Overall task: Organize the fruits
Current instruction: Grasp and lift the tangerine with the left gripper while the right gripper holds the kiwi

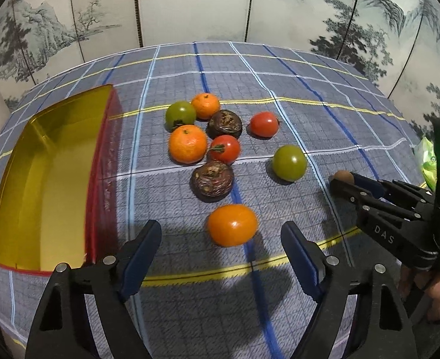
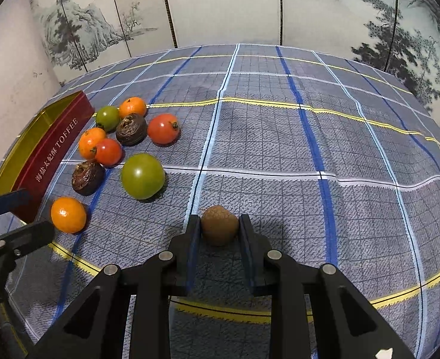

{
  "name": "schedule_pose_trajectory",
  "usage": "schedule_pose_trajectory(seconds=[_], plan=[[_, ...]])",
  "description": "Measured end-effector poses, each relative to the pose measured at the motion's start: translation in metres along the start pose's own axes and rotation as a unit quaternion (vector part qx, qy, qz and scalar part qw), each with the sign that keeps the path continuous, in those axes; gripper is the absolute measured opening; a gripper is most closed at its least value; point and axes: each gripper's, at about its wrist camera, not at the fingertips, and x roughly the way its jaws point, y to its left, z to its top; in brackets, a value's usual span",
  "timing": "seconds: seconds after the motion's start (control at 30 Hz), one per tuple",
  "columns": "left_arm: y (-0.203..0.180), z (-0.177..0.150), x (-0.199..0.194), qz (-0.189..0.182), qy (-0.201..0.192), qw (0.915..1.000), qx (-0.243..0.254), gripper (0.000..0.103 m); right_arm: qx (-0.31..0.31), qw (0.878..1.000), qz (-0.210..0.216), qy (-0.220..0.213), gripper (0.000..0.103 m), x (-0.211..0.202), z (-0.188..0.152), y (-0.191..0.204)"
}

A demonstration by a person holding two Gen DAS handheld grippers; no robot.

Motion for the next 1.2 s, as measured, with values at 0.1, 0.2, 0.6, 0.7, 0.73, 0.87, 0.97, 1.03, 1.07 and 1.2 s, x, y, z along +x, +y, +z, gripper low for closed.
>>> schedule_pose_trajectory(seconds=[0.1, 0.2, 0.6, 0.7, 0.73, 0.87, 0.97, 1.03, 1.07, 1.2], plan=[[-0.003, 0.003, 0.007, 0.004, 0.003, 1.0000, 0.005, 0.079, 0.002, 1.000, 0.002, -0.002, 0.024, -0.001, 0.000, 0.000], [-0.003, 0.005, 0.014, 0.011, 0.008, 0.9999, 0.003, 0.077, 0.004, 1.000, 0.004, -0.004, 0.024, -0.001, -0.002, -0.001], [0.005, 0.003, 0.031, 0.013, 0.032, 0.9992, -0.022, 0.054, 0.004, 1.000, 0.004, -0.005, 0.024, -0.002, -0.003, -0.002], [0.006, 0.001, 0.030, 0.012, 0.034, 0.9989, -0.028, 0.042, 0.003, 1.000, 0.004, -0.005, 0.024, -0.002, -0.003, -0.002], [0.007, 0.001, 0.029, 0.012, 0.035, 0.9989, -0.030, 0.039, 0.004, 1.000, 0.005, -0.005, 0.024, -0.002, -0.003, -0.002], [0.011, 0.000, 0.028, 0.003, 0.035, 0.9987, -0.036, 0.038, 0.004, 1.000, 0.003, -0.005, 0.024, -0.002, -0.003, -0.001], [0.013, -0.002, 0.026, -0.002, 0.033, 0.9988, -0.036, 0.037, 0.004, 1.000, 0.002, -0.005, 0.024, -0.002, -0.003, -0.001], [0.015, -0.003, 0.025, -0.008, 0.034, 0.9986, -0.039, 0.037, 0.004, 1.000, 0.002, -0.005, 0.024, -0.002, -0.003, -0.001], [0.016, -0.003, 0.025, -0.011, 0.034, 0.9986, -0.040, 0.037, 0.003, 1.000, 0.002, -0.004, 0.024, -0.002, -0.003, -0.001], [0.019, -0.005, 0.024, -0.015, 0.035, 0.9985, -0.040, 0.037, 0.004, 1.000, 0.003, -0.005, 0.024, -0.002, -0.003, -0.001]])
